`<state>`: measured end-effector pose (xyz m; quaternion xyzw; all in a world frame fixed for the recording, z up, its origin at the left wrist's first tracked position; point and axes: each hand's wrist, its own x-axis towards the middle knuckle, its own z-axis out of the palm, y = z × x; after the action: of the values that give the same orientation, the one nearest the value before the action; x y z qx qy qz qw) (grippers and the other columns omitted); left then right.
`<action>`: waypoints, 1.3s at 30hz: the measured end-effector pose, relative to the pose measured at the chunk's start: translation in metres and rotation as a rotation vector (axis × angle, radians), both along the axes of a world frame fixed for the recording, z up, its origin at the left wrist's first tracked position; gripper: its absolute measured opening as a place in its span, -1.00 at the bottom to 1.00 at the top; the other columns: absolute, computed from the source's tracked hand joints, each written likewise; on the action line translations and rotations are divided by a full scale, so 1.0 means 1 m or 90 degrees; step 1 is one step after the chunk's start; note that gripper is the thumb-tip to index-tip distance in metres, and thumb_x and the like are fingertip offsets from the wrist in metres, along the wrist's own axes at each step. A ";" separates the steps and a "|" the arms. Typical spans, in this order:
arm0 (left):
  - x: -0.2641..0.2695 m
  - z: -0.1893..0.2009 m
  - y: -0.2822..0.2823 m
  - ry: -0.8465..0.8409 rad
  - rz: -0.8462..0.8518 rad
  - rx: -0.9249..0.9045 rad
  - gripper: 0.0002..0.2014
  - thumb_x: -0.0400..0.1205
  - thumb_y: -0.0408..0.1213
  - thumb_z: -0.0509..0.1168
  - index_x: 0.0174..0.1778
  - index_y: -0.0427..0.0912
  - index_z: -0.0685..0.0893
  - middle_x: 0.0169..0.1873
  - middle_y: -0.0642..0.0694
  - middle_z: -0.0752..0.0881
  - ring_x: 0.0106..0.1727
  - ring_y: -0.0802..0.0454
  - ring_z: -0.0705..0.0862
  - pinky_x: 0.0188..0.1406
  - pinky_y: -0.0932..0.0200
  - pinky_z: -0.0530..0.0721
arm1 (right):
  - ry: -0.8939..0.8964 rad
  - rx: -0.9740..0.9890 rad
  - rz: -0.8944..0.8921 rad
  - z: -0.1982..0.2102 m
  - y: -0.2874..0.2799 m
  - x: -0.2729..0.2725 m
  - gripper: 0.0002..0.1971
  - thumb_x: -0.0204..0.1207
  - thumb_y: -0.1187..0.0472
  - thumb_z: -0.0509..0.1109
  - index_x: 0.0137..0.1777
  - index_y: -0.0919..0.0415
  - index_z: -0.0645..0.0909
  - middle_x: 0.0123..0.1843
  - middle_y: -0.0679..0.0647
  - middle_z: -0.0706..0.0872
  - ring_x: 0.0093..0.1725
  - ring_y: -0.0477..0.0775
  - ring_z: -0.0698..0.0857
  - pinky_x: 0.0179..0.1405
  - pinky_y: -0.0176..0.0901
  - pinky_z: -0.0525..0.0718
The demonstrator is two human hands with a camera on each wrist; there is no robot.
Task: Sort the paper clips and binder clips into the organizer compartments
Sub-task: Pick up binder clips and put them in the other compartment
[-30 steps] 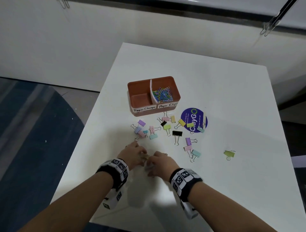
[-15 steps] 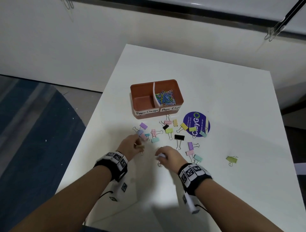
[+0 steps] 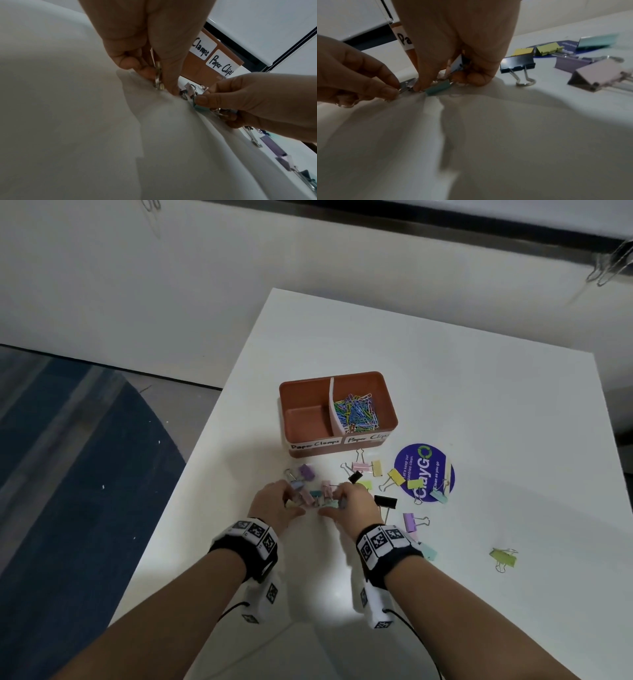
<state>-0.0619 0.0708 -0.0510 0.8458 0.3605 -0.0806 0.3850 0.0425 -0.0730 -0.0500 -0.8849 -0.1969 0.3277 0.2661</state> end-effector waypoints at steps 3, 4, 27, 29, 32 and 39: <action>0.003 -0.001 0.000 -0.004 -0.019 0.024 -0.78 0.37 -0.32 0.53 -0.18 -0.19 0.62 -0.13 -0.17 0.72 -0.14 -0.10 0.62 -0.19 0.26 0.42 | -0.001 0.004 0.012 -0.005 0.000 0.001 -0.68 0.30 0.08 0.62 -0.17 0.13 0.51 0.01 0.10 0.51 -0.14 0.06 0.53 -0.17 -0.23 0.42; 0.004 -0.001 0.001 -0.002 -0.024 0.031 -0.78 0.38 -0.32 0.51 -0.14 -0.23 0.64 -0.11 -0.19 0.73 -0.09 -0.15 0.65 -0.17 0.25 0.43 | 0.005 0.008 0.023 -0.004 -0.001 0.001 -0.69 0.30 0.11 0.61 -0.19 0.14 0.50 0.00 0.12 0.55 -0.16 0.06 0.55 -0.18 -0.23 0.43; 0.066 0.097 0.044 -0.149 0.040 0.016 -0.82 0.45 -0.14 0.48 -0.25 -0.15 0.66 -0.44 0.00 0.64 -0.41 0.18 0.62 -0.38 0.38 0.52 | -0.076 0.204 0.033 0.101 0.048 0.067 -0.87 0.49 0.12 0.44 -0.06 0.09 0.55 -0.12 0.02 0.66 -0.16 0.06 0.65 -0.14 -0.16 0.57; 0.082 0.104 0.053 -0.176 0.069 -0.010 -0.84 0.46 -0.14 0.47 -0.23 -0.14 0.66 -0.43 0.01 0.66 -0.34 0.07 0.69 -0.22 0.21 0.64 | -0.094 0.210 0.022 0.106 0.067 0.076 -0.85 0.52 0.14 0.41 0.03 0.14 0.58 -0.03 0.05 0.67 -0.04 0.07 0.65 -0.08 -0.19 0.52; 0.096 0.107 0.058 -0.195 0.084 -0.048 -0.84 0.52 -0.18 0.42 -0.10 -0.18 0.70 -0.35 -0.04 0.72 -0.31 0.02 0.69 -0.12 0.10 0.70 | -0.081 0.206 0.027 0.108 0.086 0.082 -0.68 0.58 0.17 0.34 0.31 0.18 0.52 0.26 0.14 0.67 0.23 0.12 0.64 0.15 -0.19 0.52; 0.075 0.089 0.052 -0.192 0.019 0.027 -0.82 0.51 -0.22 0.43 -0.05 -0.23 0.75 -0.16 -0.08 0.77 -0.18 0.05 0.67 -0.14 0.35 0.52 | -0.036 0.251 0.025 0.090 0.062 0.077 -0.87 0.53 0.19 0.38 0.06 0.08 0.60 -0.09 0.01 0.68 -0.12 0.00 0.70 0.02 0.00 0.71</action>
<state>0.0134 0.1227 0.0377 0.8506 0.3129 0.0609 0.4181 0.1197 -0.0110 0.0399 -0.8205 -0.2818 0.2627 0.4224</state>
